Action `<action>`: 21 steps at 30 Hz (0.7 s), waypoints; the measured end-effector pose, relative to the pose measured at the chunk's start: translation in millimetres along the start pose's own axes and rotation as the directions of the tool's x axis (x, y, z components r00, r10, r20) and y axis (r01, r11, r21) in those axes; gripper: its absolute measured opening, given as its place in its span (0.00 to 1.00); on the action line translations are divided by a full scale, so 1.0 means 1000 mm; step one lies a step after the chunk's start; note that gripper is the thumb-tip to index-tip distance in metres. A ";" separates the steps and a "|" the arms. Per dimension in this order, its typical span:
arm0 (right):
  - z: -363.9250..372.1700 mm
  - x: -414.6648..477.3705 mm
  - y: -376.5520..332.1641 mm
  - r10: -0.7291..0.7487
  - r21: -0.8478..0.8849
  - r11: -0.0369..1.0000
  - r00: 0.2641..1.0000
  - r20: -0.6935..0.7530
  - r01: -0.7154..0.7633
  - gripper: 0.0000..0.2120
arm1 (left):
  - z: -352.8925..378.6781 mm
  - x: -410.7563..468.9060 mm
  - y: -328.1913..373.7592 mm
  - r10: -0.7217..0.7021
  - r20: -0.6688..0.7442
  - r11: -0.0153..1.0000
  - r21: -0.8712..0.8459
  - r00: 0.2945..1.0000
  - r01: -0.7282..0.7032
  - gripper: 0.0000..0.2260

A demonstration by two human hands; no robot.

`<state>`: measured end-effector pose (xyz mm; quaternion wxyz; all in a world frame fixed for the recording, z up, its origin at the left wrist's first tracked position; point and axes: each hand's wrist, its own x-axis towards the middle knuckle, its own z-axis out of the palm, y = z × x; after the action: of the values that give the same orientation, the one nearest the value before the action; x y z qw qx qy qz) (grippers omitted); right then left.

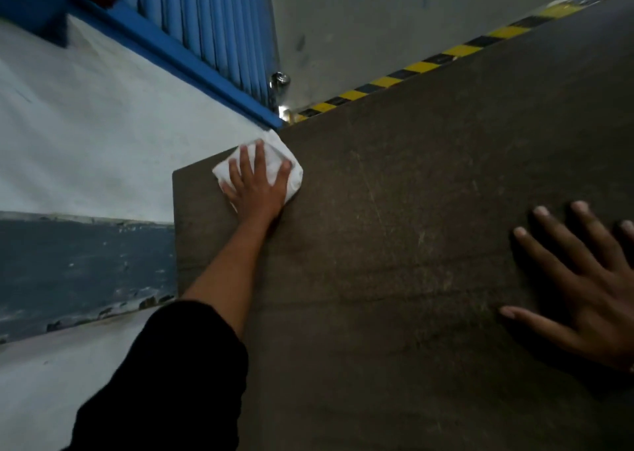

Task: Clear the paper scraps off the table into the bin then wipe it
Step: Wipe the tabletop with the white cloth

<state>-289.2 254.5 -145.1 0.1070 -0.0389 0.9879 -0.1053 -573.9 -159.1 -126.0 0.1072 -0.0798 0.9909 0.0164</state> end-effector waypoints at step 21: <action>-0.021 -0.009 -0.006 -0.030 -0.005 1.000 0.999 0.018 0.030 0.49 | 0.073 -0.297 -0.064 0.136 -0.043 0.986 0.098 0.990 -0.131 0.37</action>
<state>-285.2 254.1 -122.1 0.1140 -0.0549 0.9865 -0.1037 -261.6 -172.3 -133.9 0.0852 -0.0082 0.9960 -0.0257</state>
